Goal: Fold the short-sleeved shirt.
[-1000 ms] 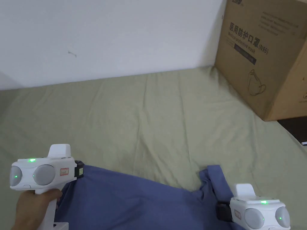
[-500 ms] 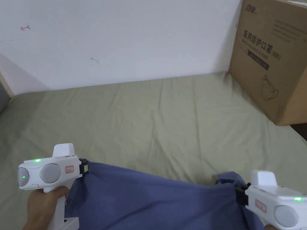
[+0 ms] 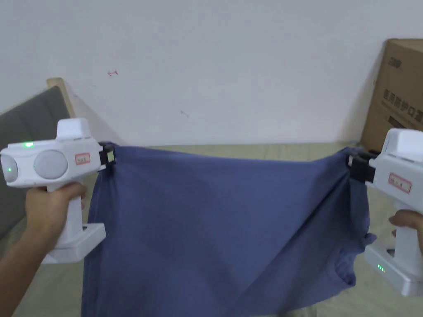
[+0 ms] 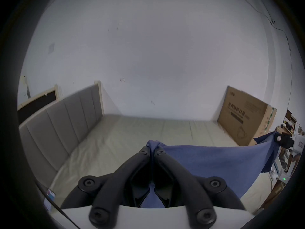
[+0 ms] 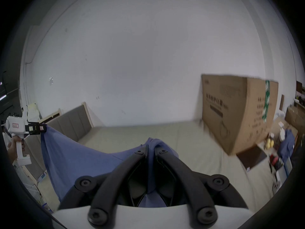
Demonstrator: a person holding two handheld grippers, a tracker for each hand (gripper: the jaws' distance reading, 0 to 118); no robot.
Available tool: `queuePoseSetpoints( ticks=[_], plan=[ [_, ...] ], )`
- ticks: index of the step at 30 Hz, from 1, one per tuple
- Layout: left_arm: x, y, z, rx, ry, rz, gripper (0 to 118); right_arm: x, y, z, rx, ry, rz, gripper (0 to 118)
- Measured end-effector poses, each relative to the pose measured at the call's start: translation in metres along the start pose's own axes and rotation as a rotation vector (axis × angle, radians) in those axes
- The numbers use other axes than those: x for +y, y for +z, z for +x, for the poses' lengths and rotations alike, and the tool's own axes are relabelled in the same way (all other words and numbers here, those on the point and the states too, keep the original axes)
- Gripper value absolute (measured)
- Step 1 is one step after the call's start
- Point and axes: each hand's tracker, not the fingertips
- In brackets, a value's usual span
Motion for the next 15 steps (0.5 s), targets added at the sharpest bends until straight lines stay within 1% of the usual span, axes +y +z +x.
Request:
queuePoseSetpoints(
  ticks=[2,4,8,12,15],
  plan=[
    [0.023,0.006,-0.002,0.011,-0.001,0.040,0,0.026,-0.004,-0.009,0.008,0.020,0.042,4],
    [0.045,0.010,0.001,0.031,-0.004,0.078,0,0.051,-0.009,-0.013,0.027,0.023,0.083,4],
    [0.080,0.008,-0.004,0.045,0.003,0.128,0,0.091,-0.020,-0.021,0.030,0.050,0.151,4],
    [0.104,-0.006,0.000,0.065,-0.006,0.170,0,0.122,-0.036,-0.024,0.009,0.063,0.200,4],
    [0.119,-0.019,0.004,0.075,-0.015,0.204,0,0.140,-0.049,-0.024,-0.003,0.104,0.223,4]
  ],
)
